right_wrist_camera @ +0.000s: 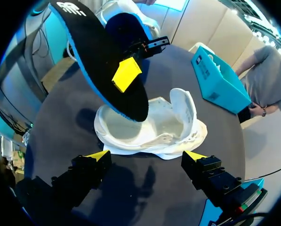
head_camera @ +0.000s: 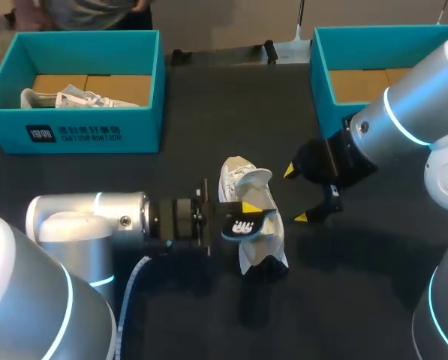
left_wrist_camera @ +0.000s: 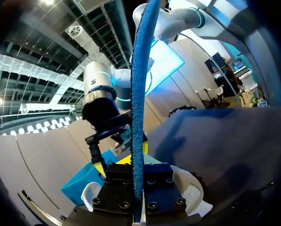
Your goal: Take the shoe out of the shoebox, open the shoe tongue, remove and reinsert the insole, then place the shoe into the shoebox
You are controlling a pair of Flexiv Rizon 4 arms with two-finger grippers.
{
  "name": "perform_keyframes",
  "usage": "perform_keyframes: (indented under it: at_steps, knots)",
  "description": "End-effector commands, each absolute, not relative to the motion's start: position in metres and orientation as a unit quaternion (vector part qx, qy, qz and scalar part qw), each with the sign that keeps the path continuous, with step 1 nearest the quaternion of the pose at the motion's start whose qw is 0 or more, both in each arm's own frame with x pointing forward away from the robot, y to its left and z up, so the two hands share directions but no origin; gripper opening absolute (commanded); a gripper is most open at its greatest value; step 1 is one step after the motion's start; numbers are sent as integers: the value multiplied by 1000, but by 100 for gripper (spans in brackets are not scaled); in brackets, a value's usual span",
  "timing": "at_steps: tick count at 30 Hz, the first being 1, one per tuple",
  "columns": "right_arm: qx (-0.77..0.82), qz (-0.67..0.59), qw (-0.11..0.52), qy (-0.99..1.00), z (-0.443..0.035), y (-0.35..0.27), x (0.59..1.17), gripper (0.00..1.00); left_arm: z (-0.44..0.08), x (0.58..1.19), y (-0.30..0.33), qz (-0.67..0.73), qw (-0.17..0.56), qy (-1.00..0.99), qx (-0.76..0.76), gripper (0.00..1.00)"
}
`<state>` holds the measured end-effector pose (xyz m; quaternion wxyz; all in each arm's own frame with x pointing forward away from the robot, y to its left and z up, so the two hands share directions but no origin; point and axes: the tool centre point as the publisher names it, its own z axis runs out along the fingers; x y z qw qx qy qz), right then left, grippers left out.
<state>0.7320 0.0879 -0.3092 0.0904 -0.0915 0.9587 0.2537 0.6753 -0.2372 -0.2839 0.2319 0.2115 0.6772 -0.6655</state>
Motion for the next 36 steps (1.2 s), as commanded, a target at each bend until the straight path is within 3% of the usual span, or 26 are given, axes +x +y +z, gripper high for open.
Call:
perform_keyframes:
  at_steps: [1, 10, 36]
  knots:
    - [-90, 251, 92, 959, -310, 90, 731, 100, -291, 684, -243, -666, 227, 677, 217, 0]
    - [-90, 251, 92, 959, -310, 90, 731, 100, -287, 687, -257, -670, 219, 673, 224, 0]
    - [-90, 251, 92, 959, -310, 90, 731, 100, -340, 699, -252, -639, 214, 702, 231, 0]
